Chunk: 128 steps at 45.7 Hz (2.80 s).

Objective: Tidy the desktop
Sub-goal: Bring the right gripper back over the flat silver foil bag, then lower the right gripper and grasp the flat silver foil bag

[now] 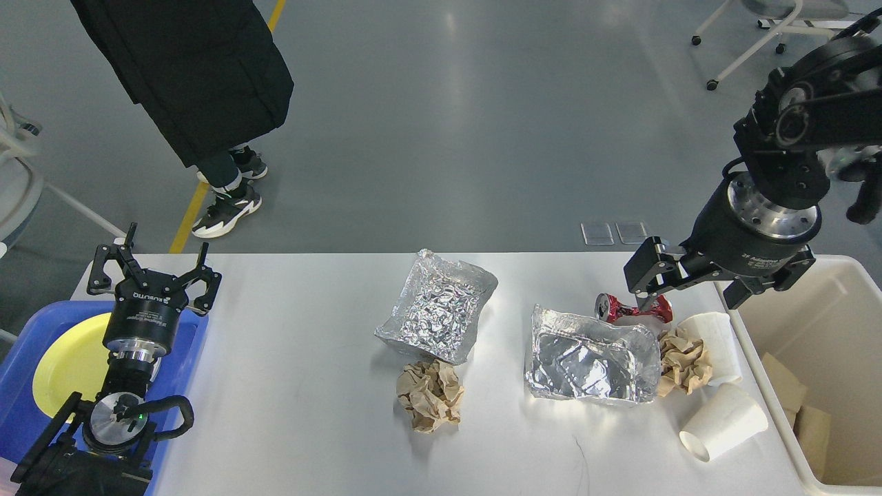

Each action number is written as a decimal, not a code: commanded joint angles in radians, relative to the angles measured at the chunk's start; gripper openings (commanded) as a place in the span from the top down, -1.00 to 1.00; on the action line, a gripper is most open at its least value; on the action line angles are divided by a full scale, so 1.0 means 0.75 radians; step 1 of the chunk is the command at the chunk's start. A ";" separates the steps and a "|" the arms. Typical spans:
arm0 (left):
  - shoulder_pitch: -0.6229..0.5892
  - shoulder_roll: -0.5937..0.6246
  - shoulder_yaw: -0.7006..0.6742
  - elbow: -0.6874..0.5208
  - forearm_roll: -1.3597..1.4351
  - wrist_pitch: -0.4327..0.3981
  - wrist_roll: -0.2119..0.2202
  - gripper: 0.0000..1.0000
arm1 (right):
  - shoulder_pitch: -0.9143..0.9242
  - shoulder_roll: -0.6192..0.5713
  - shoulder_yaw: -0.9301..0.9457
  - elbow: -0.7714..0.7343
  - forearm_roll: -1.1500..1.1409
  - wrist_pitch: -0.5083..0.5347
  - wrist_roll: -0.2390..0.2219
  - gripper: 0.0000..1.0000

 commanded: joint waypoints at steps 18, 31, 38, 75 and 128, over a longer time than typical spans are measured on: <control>0.000 0.000 0.000 0.000 0.000 0.000 -0.002 -0.93 | -0.120 0.079 0.046 -0.102 0.214 -0.150 0.002 -1.00; 0.000 0.000 0.000 0.000 0.000 0.000 -0.002 -0.93 | -0.516 0.330 0.241 -0.380 0.197 -0.308 0.002 -1.00; 0.000 0.000 0.002 0.000 0.000 0.000 0.000 -0.93 | -0.784 0.496 0.231 -0.634 0.195 -0.351 0.002 -1.00; 0.000 0.000 0.000 0.000 0.000 -0.002 0.000 -0.93 | -1.462 0.674 0.245 -1.317 0.034 -0.695 0.004 -1.00; 0.000 0.000 0.000 0.000 0.000 0.000 0.000 -0.93 | -1.529 0.676 0.280 -1.299 0.036 -0.744 0.002 1.00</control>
